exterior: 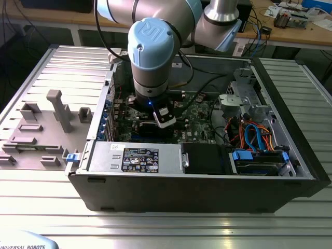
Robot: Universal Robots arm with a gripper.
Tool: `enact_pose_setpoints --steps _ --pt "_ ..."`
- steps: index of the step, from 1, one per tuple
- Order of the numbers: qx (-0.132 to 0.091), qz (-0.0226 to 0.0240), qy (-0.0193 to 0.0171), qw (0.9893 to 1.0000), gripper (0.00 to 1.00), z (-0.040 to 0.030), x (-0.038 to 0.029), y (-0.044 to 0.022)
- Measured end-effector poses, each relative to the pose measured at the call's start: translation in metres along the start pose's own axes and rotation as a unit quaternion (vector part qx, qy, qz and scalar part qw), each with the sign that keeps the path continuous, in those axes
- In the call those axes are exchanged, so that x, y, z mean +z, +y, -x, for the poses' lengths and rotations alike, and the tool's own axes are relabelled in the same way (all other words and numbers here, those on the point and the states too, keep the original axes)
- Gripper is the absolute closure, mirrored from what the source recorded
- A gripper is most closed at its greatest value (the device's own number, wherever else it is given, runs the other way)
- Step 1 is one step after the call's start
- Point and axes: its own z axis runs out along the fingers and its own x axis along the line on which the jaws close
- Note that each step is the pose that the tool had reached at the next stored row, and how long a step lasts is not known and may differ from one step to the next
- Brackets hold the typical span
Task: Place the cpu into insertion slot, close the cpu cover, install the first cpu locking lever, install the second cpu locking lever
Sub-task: 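Install the second cpu locking lever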
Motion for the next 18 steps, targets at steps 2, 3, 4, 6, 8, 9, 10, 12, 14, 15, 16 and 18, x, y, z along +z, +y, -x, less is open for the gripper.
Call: enact_pose_setpoints --steps 2,3,4,6,8,9,10,12,14,15,16,18 --pt "0.0 0.0004 -0.0002 1.0 0.89 -0.0003 -0.0026 0.0011" --pt "0.0 0.0003 -0.0001 1.0 0.89 -0.0003 -0.0045 0.0017" --pt "0.0 0.0001 -0.0001 1.0 0.89 -0.0004 -0.0071 0.0026" --pt "0.0 0.0001 -0.0001 1.0 0.89 -0.0006 -0.0109 0.004" --pt "0.0 0.0 0.0 1.0 0.89 -0.0006 -0.0155 0.0057" --pt "0.0 0.0001 0.0 1.0 0.89 -0.0008 -0.0186 0.0068" --pt "0.0 0.0001 0.0 1.0 0.89 -0.0008 -0.0202 0.0074" --pt "0.0 0.0003 -0.0001 1.0 0.89 -0.0008 -0.021 0.0078" --pt "0.0 0.0005 0.0 1.0 0.89 -0.0008 -0.021 0.0078" --pt "0.0 0.0006 0.0 1.0 0.89 -0.0008 -0.0211 0.0078" --pt "0.0 0.0007 0.0 1.0 0.89 -0.0008 -0.0211 0.0078" --pt "0.0 0.001 0.0 1.0 0.89 -0.0008 -0.0211 0.0078"
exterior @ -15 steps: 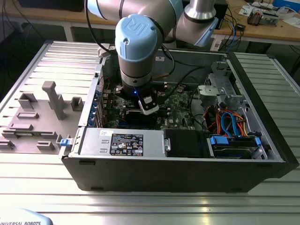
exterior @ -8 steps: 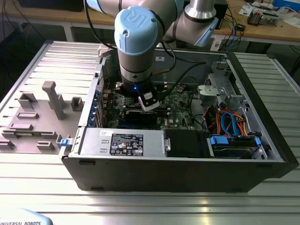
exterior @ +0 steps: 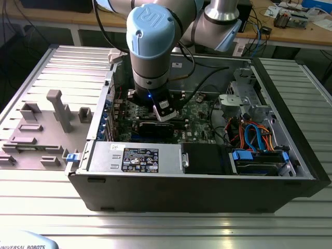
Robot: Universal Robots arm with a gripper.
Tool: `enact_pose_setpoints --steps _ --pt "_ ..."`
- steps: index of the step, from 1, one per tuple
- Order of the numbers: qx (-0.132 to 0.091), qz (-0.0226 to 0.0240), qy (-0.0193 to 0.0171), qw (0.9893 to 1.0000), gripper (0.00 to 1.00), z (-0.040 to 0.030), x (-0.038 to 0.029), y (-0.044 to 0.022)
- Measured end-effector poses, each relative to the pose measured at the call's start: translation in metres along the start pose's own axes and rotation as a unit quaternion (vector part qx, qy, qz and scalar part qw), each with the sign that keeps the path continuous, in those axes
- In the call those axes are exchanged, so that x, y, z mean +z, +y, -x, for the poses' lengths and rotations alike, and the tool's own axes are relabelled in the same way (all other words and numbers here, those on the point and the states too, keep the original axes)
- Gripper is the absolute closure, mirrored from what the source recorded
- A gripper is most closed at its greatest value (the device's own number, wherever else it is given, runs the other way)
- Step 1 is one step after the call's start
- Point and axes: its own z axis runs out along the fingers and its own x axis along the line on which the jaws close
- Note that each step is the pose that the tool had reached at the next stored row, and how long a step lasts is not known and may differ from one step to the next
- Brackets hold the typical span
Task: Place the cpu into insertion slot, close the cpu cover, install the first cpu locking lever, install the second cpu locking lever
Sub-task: 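Install the second cpu locking lever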
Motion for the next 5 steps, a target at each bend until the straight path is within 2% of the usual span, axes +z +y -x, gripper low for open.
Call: enact_pose_setpoints --steps 5 --pt "0.0 0.0011 0.0 1.0 0.89 0.0 0.0 0.0"
